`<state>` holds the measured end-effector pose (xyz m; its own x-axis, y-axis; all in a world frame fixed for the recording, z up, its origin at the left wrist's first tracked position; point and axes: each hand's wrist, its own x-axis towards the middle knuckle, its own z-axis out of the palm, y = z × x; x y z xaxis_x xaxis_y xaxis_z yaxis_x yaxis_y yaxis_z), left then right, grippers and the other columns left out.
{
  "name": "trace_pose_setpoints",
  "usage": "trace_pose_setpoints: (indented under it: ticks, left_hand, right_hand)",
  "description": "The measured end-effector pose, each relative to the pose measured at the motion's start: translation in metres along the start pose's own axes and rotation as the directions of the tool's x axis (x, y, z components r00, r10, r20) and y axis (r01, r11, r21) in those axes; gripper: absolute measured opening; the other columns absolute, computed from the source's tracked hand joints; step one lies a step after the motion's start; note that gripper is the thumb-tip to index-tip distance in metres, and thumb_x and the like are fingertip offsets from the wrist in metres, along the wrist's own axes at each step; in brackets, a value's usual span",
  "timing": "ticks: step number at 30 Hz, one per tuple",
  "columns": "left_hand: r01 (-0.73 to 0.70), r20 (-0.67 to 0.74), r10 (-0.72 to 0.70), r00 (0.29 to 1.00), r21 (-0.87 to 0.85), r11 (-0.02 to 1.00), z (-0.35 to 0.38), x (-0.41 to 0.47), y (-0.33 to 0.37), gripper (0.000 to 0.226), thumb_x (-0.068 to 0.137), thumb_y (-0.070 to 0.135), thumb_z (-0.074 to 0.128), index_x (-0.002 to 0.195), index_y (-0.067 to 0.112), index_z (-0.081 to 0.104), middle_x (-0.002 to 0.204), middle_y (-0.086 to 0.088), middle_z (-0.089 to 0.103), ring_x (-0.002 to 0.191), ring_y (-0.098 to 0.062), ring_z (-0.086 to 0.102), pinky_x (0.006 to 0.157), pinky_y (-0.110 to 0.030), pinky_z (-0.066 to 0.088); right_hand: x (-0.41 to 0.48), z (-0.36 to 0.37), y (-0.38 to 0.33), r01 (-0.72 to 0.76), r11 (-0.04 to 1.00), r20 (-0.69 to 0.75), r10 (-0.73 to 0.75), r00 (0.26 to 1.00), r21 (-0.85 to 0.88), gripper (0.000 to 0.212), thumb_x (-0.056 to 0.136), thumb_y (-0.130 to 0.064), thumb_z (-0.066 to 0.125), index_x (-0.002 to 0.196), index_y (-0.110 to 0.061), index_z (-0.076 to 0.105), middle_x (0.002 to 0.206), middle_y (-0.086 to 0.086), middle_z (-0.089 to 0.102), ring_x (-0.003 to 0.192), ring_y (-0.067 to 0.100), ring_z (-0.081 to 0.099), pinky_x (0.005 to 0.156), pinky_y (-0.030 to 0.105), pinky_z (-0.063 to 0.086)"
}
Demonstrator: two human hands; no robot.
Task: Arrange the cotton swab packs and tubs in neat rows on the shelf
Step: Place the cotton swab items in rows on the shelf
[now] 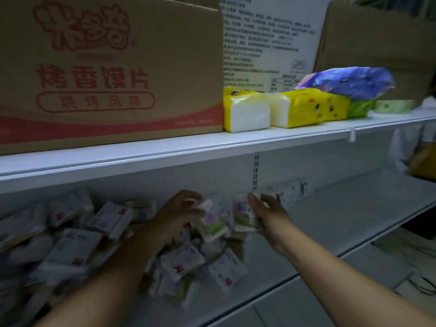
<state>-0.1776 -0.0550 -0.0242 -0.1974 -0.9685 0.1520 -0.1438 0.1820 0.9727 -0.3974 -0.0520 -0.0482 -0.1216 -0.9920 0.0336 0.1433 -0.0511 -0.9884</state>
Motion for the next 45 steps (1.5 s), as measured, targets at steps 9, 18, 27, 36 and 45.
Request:
trace_pose_setpoints:
  ticks: [9,18,27,36,45]
  left_hand:
    - [0.201,0.194,-0.115,0.974,-0.511,0.836,0.194,-0.013,0.0,0.045,0.07,0.021,0.064,0.112,0.004,0.061,0.105,-0.017,0.071,0.09,-0.028,0.07,0.073,-0.04,0.059]
    - [0.255,0.298,-0.102,0.949,-0.537,0.804,0.421,0.018,0.028,0.028,0.084,0.023,0.057,0.11,0.013,0.061,0.103,-0.016,0.071,0.077,-0.024,0.069,0.065,-0.037,0.055]
    - [0.234,0.42,-0.014,0.907,-0.478,0.847,0.559,0.075,0.037,0.08,0.052,0.003,0.077,0.125,0.017,0.048,0.11,-0.015,0.068,0.096,-0.029,0.064,0.081,-0.042,0.054]
    - [0.214,0.368,0.007,0.93,-0.557,0.803,0.652,0.191,0.016,0.073,0.052,-0.002,0.073,0.117,0.021,0.051,0.097,-0.008,0.069,0.086,-0.024,0.065,0.073,-0.039,0.057]
    - [0.071,0.209,0.026,0.977,-0.445,0.893,0.718,0.351,-0.008,0.063,0.06,-0.005,0.08,0.117,0.007,0.056,0.108,-0.015,0.069,0.094,-0.026,0.068,0.068,-0.029,0.056]
  right_hand:
    - [-0.039,-0.134,0.0,0.031,0.98,-0.082,-0.015,0.997,0.195,0.055,0.063,-0.042,0.067,0.106,-0.01,0.057,0.087,0.007,0.072,0.073,0.021,0.068,0.064,0.034,0.054]
    - [-0.047,-0.35,-0.034,0.103,0.972,-0.23,-0.052,0.972,0.211,0.059,0.06,-0.035,0.073,0.11,-0.009,0.054,0.085,0.005,0.071,0.075,0.02,0.067,0.073,0.039,0.052]
    - [-0.023,-0.5,-0.062,0.094,0.963,-0.237,-0.033,0.971,0.252,0.037,0.076,-0.007,0.065,0.111,-0.009,0.055,0.094,0.015,0.071,0.081,0.026,0.068,0.069,0.039,0.056]
    - [0.088,-0.597,-0.059,0.064,0.984,-0.255,-0.02,0.967,0.166,0.038,0.083,0.006,0.056,0.117,-0.011,0.052,0.111,0.021,0.064,0.093,0.033,0.065,0.081,0.046,0.052]
    - [0.247,-0.675,-0.073,-0.019,0.997,-0.23,0.037,0.973,0.079,0.048,0.078,0.007,0.065,0.119,-0.012,0.047,0.1,0.013,0.069,0.091,0.03,0.066,0.09,0.045,0.049]
